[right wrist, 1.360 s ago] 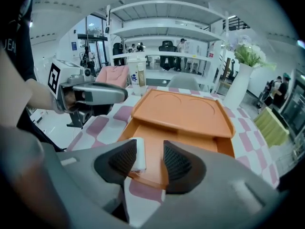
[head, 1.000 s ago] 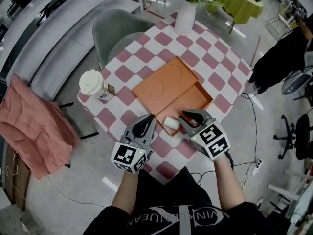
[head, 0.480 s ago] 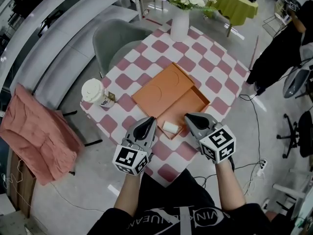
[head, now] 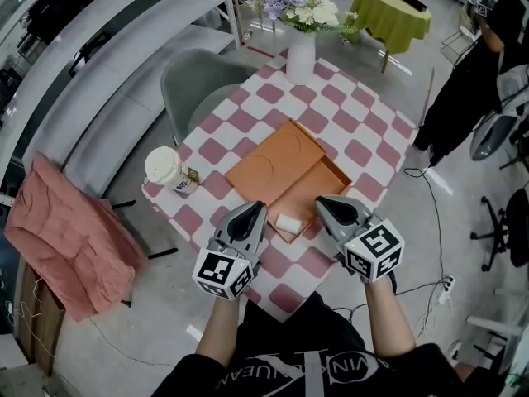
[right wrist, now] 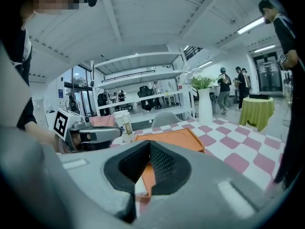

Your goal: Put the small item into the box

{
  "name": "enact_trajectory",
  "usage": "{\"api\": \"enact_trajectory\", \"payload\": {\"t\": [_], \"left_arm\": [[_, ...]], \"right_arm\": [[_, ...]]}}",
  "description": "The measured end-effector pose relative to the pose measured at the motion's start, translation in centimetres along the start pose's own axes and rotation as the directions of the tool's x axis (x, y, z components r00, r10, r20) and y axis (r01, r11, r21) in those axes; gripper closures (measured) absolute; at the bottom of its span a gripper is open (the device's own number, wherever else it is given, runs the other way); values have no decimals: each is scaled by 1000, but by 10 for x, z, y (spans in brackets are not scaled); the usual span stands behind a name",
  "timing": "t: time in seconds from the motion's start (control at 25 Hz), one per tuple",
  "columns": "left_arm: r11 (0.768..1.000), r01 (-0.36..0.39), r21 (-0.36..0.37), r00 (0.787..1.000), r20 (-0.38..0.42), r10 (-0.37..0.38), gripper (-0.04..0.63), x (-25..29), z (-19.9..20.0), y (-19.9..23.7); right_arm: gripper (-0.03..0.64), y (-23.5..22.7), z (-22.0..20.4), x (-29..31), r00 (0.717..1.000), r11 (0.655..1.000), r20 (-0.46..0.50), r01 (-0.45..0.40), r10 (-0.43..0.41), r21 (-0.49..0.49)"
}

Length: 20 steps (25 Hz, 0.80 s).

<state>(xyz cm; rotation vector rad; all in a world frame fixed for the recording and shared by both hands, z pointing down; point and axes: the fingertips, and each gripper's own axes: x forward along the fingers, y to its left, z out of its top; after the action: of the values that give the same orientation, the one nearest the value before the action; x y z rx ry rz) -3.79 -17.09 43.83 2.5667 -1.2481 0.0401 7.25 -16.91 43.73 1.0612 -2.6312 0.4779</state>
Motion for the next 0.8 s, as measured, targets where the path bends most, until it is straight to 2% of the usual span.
{"api": "enact_trajectory", "payload": {"t": [0.8], "left_arm": [[999,10,45,998,55,-12,571,1,39,2]], "right_arm": [[611,-4,42,-11,992,999,120,48,-48,2]]}}
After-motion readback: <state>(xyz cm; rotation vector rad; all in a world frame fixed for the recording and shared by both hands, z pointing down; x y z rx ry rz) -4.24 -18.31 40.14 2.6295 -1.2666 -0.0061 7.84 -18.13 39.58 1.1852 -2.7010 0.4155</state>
